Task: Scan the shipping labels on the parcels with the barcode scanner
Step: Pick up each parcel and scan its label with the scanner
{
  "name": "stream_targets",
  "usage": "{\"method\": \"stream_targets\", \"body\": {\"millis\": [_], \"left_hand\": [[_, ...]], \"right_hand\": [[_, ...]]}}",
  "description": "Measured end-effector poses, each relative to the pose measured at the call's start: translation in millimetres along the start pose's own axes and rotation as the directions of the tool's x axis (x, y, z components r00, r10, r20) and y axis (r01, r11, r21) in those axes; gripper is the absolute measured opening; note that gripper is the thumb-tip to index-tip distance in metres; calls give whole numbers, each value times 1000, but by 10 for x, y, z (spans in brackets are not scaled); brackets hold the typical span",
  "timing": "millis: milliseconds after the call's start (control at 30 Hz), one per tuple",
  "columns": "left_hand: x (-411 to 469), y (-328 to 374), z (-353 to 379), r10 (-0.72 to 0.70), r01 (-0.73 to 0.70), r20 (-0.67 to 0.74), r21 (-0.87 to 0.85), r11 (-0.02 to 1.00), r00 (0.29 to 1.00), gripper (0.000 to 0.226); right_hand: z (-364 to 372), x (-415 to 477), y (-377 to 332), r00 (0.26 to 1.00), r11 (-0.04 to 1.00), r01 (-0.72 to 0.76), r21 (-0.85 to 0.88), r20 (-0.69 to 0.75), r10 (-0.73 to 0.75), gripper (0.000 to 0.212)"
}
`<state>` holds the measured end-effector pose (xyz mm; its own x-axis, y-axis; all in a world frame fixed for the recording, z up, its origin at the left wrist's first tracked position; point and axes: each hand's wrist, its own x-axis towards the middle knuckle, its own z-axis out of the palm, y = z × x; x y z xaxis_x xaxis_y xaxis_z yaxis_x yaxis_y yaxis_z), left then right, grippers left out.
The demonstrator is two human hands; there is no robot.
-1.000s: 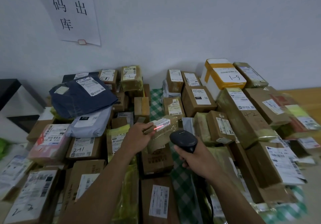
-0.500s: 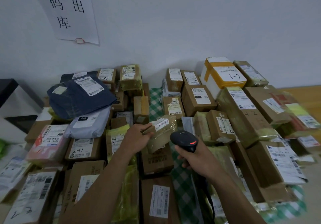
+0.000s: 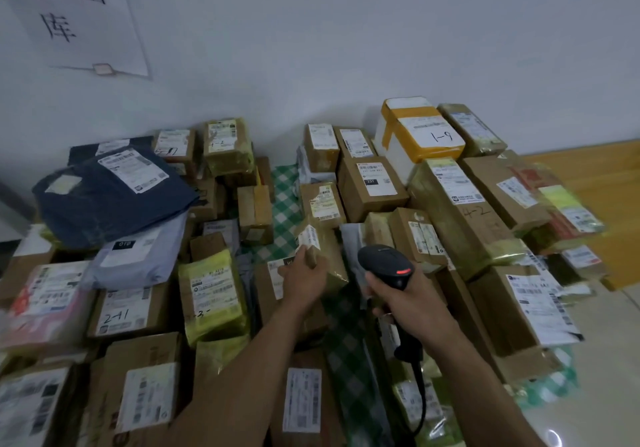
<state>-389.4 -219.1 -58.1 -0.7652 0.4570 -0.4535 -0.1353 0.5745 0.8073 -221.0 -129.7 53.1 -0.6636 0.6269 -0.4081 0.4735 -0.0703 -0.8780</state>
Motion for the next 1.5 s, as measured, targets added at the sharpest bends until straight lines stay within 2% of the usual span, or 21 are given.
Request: {"method": "stream_targets", "body": {"millis": [133,233,367,467,567,700,733,800,900,1000,1100,1200,1267,1300,1400,1500], "left_hand": [[26,18,225,-53,53,-12,-14,998,999,59],[86,-39,385,-13,12,-72,-8,1000,997,55],[219,-139,488,101,-95,-9,262,960,995,55],[296,-211,414,183,-176,29,443,879,983,53],[359,-338,377,229,-255,125,633,731,965,52],[374,-449,377,181,-325,270,744,585,946,57],[375,-462,384,199,-343,280,731,590,939,55],[349,-467,387,266,-349,226,651,674,937,52],[179,-526,325,282,-232,6,587,776,960,65],[-89,-691,220,161,-42,-205,488,872,965,87],[-238,-782,173,-49,130,-258,306,943,965,107],[-238,-836,160,-30,101,-332,198,975,943,127],[-184,-895,147,10,46,-364,147,988,931,126],[-166,-920,145,-33,71,-367,91,993,930,125],[-167,-941,183,-293,255,-311,-155,954,904,123],[-195,-1010,234,-305,204,-220,-386,900,927,87]], "right_hand": [[-38,64,34,1000,999,-23,-33,-3,22,37],[-57,118,84,999,998,-42,-42,-9,42,40],[-54,184,144,996,994,-92,-66,-14,91,42],[-48,211,183,994,992,-106,-61,-15,105,41],[-34,225,187,995,994,-96,-46,-8,96,42],[-2,252,195,995,995,-101,-19,-2,101,46],[10,250,196,995,995,-103,-14,0,103,47],[39,254,219,995,995,-100,-23,11,100,47],[107,260,282,995,995,-101,15,19,101,42],[198,263,350,994,994,-108,22,28,108,42],[282,283,415,994,994,-105,12,43,105,46],[365,271,435,993,995,-101,-14,60,101,50],[391,248,440,993,996,-89,-31,71,91,44],[396,237,450,994,996,-82,-38,74,85,41],[401,206,489,994,994,-82,-68,65,86,37],[430,205,542,994,994,-89,-61,56,93,34]]}}
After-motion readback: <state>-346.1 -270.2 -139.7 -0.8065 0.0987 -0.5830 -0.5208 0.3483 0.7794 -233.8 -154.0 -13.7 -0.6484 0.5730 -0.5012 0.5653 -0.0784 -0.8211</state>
